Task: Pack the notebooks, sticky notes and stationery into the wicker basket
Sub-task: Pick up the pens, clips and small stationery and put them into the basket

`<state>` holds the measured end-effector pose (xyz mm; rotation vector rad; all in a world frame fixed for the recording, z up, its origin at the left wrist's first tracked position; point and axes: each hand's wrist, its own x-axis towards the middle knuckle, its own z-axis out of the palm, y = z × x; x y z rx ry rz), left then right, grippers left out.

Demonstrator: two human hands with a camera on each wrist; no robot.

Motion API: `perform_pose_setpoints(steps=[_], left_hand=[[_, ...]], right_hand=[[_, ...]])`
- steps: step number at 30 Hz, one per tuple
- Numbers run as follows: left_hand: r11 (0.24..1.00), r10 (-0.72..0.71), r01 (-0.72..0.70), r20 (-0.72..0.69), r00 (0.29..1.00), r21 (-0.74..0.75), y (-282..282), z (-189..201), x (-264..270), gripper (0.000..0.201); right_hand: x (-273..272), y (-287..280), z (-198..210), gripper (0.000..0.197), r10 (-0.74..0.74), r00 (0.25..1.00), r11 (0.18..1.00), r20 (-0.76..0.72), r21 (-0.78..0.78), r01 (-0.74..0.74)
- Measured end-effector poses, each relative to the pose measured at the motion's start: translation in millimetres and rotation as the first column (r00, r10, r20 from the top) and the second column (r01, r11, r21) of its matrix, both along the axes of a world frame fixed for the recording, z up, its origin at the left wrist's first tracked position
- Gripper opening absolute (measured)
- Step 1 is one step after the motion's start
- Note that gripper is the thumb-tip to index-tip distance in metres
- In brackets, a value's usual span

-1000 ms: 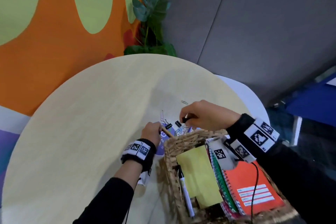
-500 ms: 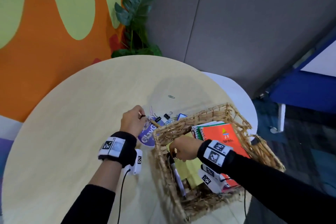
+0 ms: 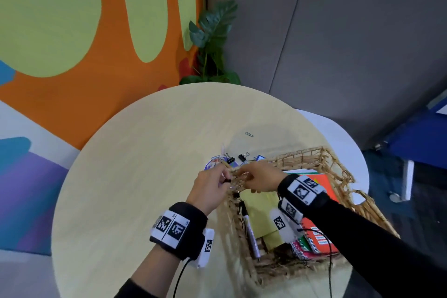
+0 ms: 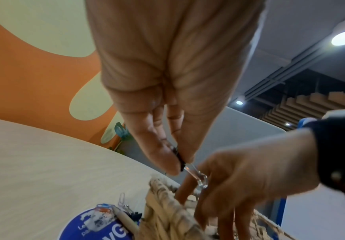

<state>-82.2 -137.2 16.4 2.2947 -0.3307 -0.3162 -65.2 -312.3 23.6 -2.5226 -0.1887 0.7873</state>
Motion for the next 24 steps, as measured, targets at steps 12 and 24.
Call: perform_pose_setpoints(steps=[12,24], left_hand=[[0.997,-0.003,-0.003,-0.063,0.998,-0.081,-21,-1,-2,0.018],[0.969,0.082,-0.066,-0.058,0.995,0.239,29,-47,56,0.01]], right_hand=[[-22,-9,1,0.016,-0.16,0.985,0.983,0.069,0.102,0.152],[-7,1,-51,0.017,0.022,1.0,0.96,-0.013,-0.278,-0.025]])
